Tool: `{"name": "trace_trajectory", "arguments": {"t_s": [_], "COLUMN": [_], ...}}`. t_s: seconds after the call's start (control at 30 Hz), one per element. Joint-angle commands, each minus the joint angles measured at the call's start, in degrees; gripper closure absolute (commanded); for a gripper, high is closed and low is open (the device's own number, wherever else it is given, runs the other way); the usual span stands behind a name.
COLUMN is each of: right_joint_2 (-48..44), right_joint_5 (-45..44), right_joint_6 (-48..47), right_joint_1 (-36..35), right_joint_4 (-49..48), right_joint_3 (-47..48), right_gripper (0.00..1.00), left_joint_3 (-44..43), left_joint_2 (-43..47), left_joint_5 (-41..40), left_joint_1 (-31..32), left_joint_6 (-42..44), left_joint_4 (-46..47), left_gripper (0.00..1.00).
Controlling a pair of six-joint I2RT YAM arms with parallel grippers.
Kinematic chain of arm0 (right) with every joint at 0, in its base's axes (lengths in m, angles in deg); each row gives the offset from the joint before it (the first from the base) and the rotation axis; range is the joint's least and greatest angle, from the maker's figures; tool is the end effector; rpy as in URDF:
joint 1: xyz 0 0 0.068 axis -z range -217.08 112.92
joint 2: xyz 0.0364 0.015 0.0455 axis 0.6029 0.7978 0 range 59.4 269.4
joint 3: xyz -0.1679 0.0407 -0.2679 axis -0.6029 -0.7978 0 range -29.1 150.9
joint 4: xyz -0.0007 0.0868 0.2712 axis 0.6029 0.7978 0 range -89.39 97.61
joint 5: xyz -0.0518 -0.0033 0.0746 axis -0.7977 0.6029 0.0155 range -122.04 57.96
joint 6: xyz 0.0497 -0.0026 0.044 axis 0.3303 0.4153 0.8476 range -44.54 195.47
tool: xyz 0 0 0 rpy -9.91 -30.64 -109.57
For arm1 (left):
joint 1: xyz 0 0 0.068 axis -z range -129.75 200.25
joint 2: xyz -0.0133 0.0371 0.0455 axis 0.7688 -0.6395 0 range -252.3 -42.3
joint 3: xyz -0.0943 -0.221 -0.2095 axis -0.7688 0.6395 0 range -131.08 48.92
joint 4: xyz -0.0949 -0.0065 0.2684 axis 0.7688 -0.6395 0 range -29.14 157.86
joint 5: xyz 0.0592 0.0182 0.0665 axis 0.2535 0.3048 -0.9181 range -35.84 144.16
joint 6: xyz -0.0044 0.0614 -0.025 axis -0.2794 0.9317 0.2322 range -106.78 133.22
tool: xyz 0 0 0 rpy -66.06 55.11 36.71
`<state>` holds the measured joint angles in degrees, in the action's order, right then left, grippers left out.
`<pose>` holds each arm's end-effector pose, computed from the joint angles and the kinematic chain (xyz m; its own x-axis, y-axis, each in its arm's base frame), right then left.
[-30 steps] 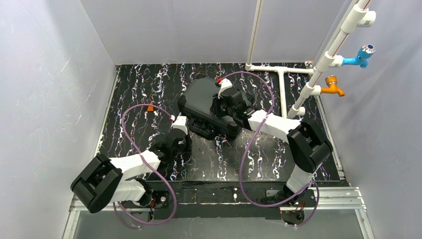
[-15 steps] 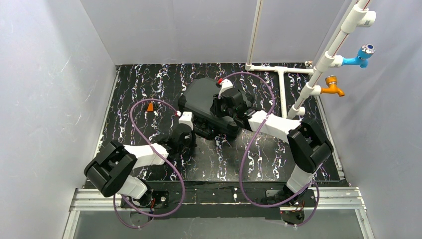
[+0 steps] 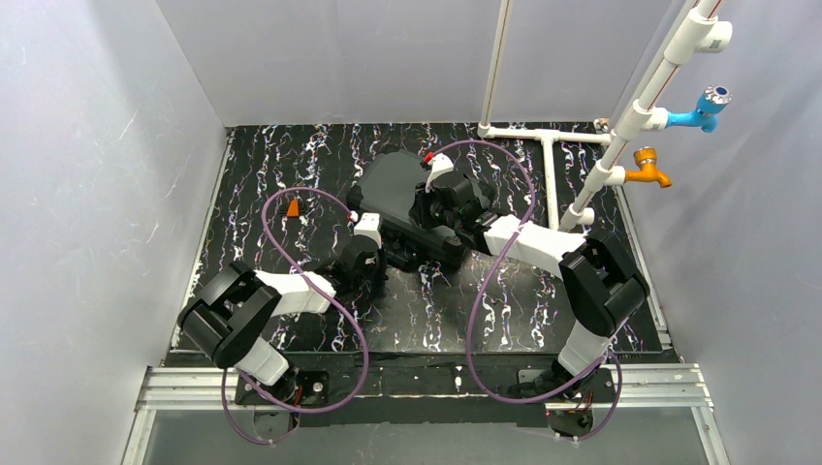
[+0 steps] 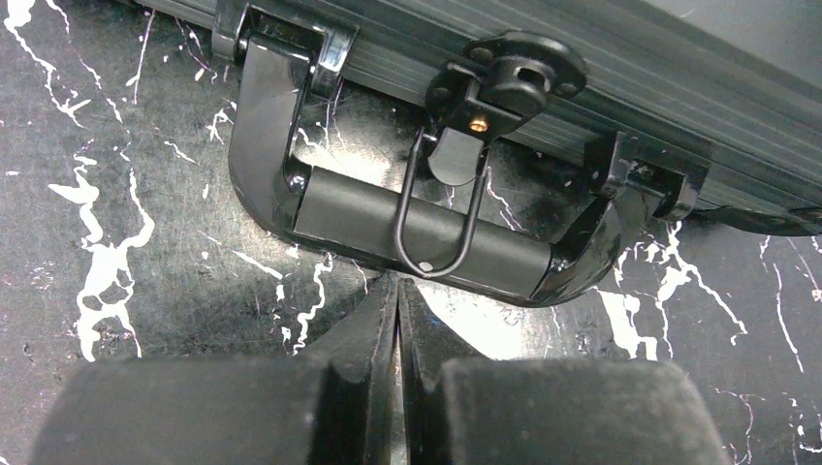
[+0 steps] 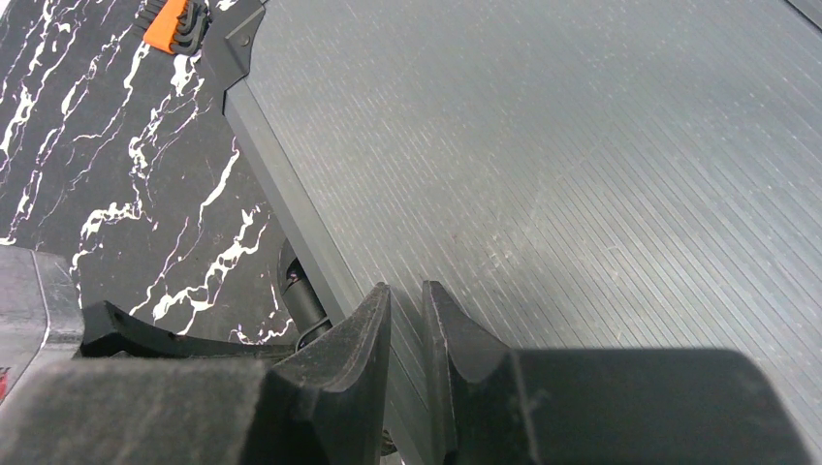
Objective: Pack up texas hold em set
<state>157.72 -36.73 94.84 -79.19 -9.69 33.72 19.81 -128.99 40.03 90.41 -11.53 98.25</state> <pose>0.3247 0.2878 0.2598 -0.5013 -0.0076 -0.8652 -0.4739 0.8390 0.2673 0.2440 -0.1891 0.1715 -0.5096 -0.1012 -0.8545 0.2711 0.9236 -0.2710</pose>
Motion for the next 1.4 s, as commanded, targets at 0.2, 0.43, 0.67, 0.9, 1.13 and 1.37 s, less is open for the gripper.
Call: {"name": "trace_trajectory", "arguments": {"t_s": [0.2,0.43,0.67,0.9,1.13,1.37], "right_joint_2": [3.89,3.89,3.77,3.89,4.05,4.24], "right_joint_5": [0.34,0.38,0.47,0.64,0.8,1.08], "right_joint_6": [-0.04,-0.04,-0.04,-0.12,-0.13,-0.13], "right_joint_1": [-0.08,-0.08,-0.08,-0.08,-0.08,-0.07], "right_joint_4": [14.88,14.79,14.79,14.79,14.79,14.82], "right_joint_3": [-4.47,-4.56,-4.73,-4.89,-4.88,-4.59], "right_gripper": [0.73,0.73,0.73,0.73,0.73,0.73], "left_joint_3": [-1.61,-2.98,-4.82,-6.56,-6.38,-7.31], "left_joint_2": [-1.74,-2.13,-1.9,-1.56,0.42,1.56], "left_joint_5": [-0.73,-0.81,-0.4,1.89,1.83,2.26], "left_joint_1": [-0.52,-0.7,-1.08,-1.24,-1.25,-1.24], "left_joint_6": [0.31,1.47,3.05,5.01,5.15,5.81], "left_joint_4": [1.87,2.22,2.18,2.08,1.96,1.78], "left_gripper": [1.0,1.0,1.0,1.0,1.0,1.0]}}
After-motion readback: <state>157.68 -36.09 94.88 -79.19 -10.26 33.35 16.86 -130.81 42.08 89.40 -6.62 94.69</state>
